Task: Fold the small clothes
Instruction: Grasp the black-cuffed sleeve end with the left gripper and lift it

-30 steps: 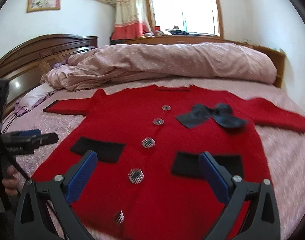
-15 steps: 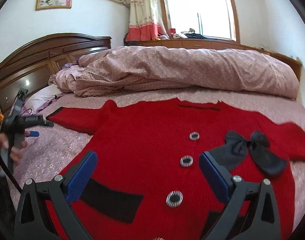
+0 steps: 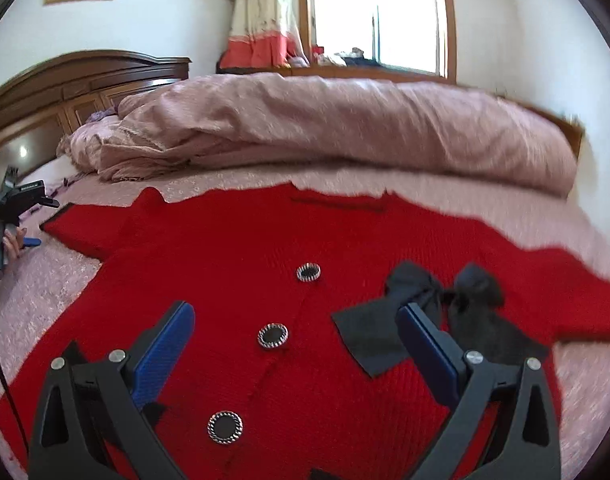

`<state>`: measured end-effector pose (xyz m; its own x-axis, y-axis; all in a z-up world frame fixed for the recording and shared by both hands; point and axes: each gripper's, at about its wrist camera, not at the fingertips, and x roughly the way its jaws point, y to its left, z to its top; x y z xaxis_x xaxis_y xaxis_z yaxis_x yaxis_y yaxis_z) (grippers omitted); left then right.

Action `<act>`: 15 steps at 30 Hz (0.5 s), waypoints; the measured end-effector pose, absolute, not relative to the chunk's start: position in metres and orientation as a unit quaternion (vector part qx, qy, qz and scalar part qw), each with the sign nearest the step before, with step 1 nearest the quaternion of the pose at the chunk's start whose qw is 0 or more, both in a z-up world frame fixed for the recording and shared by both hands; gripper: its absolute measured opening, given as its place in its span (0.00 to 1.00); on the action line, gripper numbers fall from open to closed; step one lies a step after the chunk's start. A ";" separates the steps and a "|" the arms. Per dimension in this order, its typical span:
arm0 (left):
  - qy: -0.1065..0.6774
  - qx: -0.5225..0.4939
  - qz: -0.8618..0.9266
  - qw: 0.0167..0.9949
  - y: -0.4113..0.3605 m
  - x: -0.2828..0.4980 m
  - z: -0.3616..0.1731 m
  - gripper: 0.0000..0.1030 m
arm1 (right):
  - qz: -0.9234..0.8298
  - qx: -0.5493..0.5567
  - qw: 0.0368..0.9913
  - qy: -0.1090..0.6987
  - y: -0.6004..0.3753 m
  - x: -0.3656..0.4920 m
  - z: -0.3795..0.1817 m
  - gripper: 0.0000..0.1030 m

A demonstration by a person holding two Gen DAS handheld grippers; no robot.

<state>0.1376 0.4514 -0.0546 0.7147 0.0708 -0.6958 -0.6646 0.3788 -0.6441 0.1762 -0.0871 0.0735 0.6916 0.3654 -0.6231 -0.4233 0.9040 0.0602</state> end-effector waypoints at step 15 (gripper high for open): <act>0.250 -0.565 0.199 0.761 0.462 0.143 -0.059 0.79 | 0.220 -0.036 0.910 0.350 -0.089 0.177 0.064 1.00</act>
<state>0.1431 0.4623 -0.0592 0.7962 0.0208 -0.6047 -0.5848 0.2828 -0.7603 0.1772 -0.0886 0.0635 0.6580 0.3756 -0.6527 -0.4257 0.9005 0.0890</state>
